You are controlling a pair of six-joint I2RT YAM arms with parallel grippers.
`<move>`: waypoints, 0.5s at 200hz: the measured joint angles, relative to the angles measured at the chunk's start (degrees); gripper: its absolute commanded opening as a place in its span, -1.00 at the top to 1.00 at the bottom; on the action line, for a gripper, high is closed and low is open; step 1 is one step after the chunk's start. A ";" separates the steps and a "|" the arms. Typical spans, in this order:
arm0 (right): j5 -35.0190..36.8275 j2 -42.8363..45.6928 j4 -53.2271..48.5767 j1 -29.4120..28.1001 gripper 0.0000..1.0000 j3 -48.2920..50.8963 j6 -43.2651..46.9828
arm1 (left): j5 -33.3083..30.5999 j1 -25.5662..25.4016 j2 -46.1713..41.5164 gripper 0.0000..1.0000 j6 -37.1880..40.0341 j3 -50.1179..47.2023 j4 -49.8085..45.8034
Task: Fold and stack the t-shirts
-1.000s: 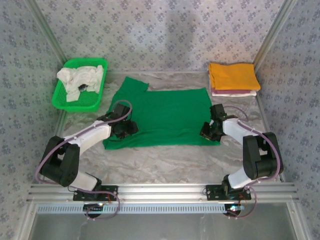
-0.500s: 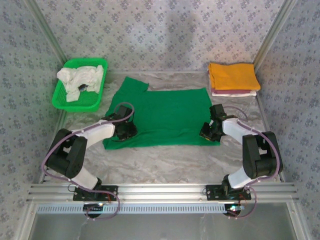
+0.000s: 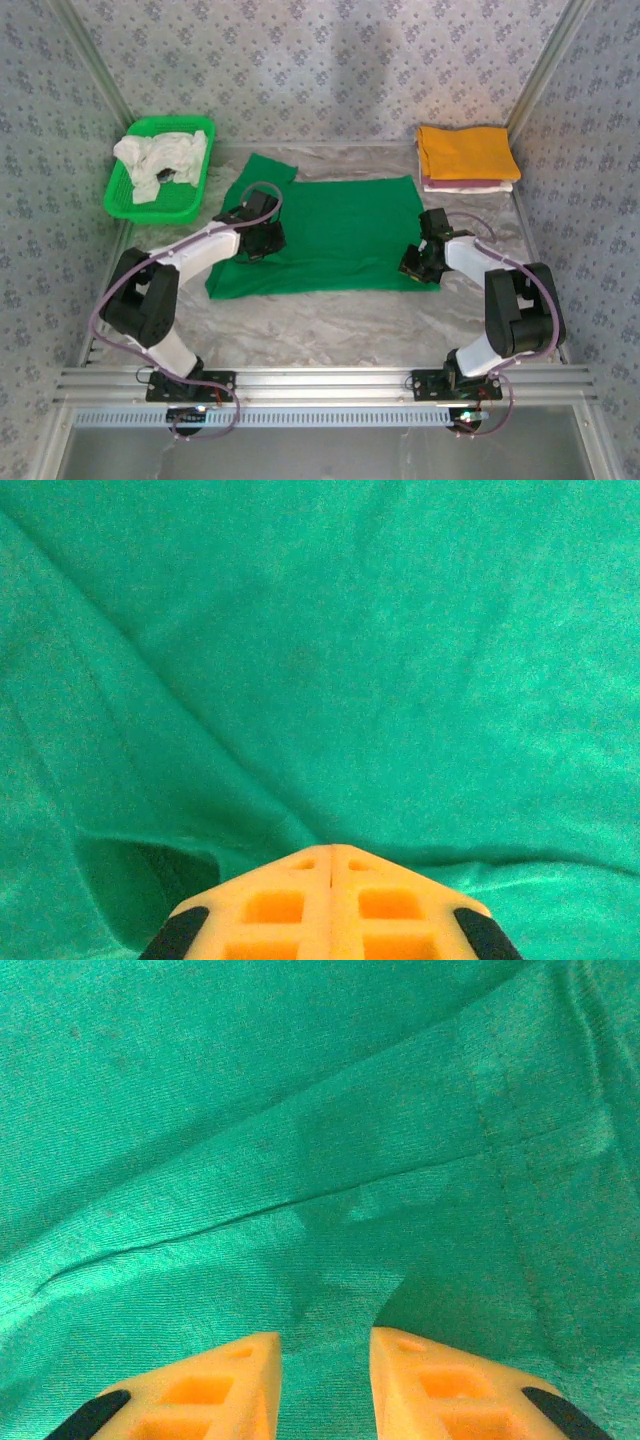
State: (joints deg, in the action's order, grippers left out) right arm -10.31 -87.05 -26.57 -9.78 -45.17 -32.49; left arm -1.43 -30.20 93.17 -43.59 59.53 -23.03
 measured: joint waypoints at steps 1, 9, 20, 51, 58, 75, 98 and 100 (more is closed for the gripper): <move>0.00 0.00 0.00 0.00 0.36 0.00 0.00 | -0.02 -0.02 -0.07 1.00 -0.02 -0.11 0.02; 0.00 0.00 0.02 0.04 0.36 0.00 0.00 | -0.46 -0.31 -0.70 1.00 -0.20 -1.79 0.31; -0.02 0.00 0.02 0.17 0.35 0.02 0.00 | -1.01 -0.46 -1.36 1.00 -0.22 -3.65 -0.15; -0.11 0.00 0.04 0.70 0.36 0.00 0.26 | -3.13 -0.46 -1.42 1.00 0.72 -3.80 -2.12; -0.20 0.00 0.04 0.74 0.35 0.00 0.42 | -3.41 -0.46 -1.20 1.00 1.01 -2.99 -2.47; -0.44 0.00 0.04 0.81 0.35 0.00 0.42 | -3.87 -0.68 -0.70 1.00 1.42 -0.42 -2.43; -0.59 0.02 0.04 0.85 0.35 0.00 0.42 | -4.22 -1.33 0.02 1.00 2.05 2.16 -1.62; -0.63 0.02 0.04 0.87 0.35 0.00 0.42 | -4.22 -1.40 0.17 1.00 2.08 2.43 -1.68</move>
State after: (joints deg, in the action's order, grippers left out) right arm -10.94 -87.02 -26.52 -8.91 -45.17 -32.08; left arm -5.65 -31.59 93.34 -41.52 61.95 -24.71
